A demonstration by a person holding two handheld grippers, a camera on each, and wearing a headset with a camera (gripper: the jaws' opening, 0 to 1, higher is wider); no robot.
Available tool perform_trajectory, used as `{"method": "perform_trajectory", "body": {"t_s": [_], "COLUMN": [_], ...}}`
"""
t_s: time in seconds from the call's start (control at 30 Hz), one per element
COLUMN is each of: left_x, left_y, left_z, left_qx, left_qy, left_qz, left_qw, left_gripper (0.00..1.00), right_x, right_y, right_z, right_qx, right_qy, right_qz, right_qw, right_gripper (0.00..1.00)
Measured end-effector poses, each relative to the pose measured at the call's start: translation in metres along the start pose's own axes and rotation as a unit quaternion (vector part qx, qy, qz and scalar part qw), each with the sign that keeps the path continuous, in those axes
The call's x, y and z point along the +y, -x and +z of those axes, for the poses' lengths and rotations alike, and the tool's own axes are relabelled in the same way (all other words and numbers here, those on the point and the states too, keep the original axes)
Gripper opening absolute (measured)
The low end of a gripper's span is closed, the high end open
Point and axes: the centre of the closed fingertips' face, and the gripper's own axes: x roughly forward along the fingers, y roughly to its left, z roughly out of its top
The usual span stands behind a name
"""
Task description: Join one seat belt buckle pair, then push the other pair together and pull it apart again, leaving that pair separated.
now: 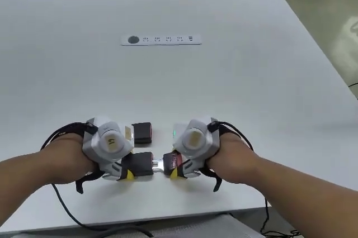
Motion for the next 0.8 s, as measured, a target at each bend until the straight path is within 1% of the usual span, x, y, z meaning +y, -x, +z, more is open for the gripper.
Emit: {"method": "perform_trajectory", "body": {"t_s": [0.1, 0.3, 0.43, 0.53, 0.6, 0.67, 0.8], "left_x": [0.0, -0.002, -0.003, -0.003, -0.003, -0.002, -0.001], "left_y": [0.0, 0.0, 0.001, 0.001, 0.002, 0.0, -0.001], "left_z": [0.001, 0.004, 0.005, 0.005, 0.006, 0.005, 0.005], "left_qx": [0.003, 0.006, 0.005, 0.002, 0.0, -0.002, 0.005], "left_qy": [-0.008, -0.014, -0.015, -0.017, -0.016, -0.014, -0.02], "left_qz": [-0.004, -0.007, -0.009, -0.009, -0.008, -0.008, -0.011], "left_qw": [1.0, 0.9999, 0.9998, 0.9998, 0.9998, 0.9999, 0.9997], "left_gripper": [0.33, 0.32, 0.32, 0.32, 0.32, 0.32, 0.32], "right_x": [0.0, -0.001, -0.002, -0.001, -0.001, -0.001, 0.0], "right_y": [-0.002, -0.006, -0.007, -0.009, -0.012, -0.012, -0.01], "right_z": [0.0, 0.003, 0.004, 0.01, 0.013, 0.014, 0.015], "right_qx": [0.001, 0.002, 0.003, -0.008, -0.006, -0.009, -0.017], "right_qy": [0.004, 0.004, 0.004, 0.0, 0.0, 0.001, -0.006], "right_qz": [0.002, 0.004, 0.004, 0.006, 0.005, 0.006, 0.007], "right_qw": [1.0, 1.0, 1.0, 1.0, 1.0, 0.9999, 0.9998], "right_gripper": [0.31, 0.3, 0.3, 0.3, 0.3, 0.3, 0.3]}}
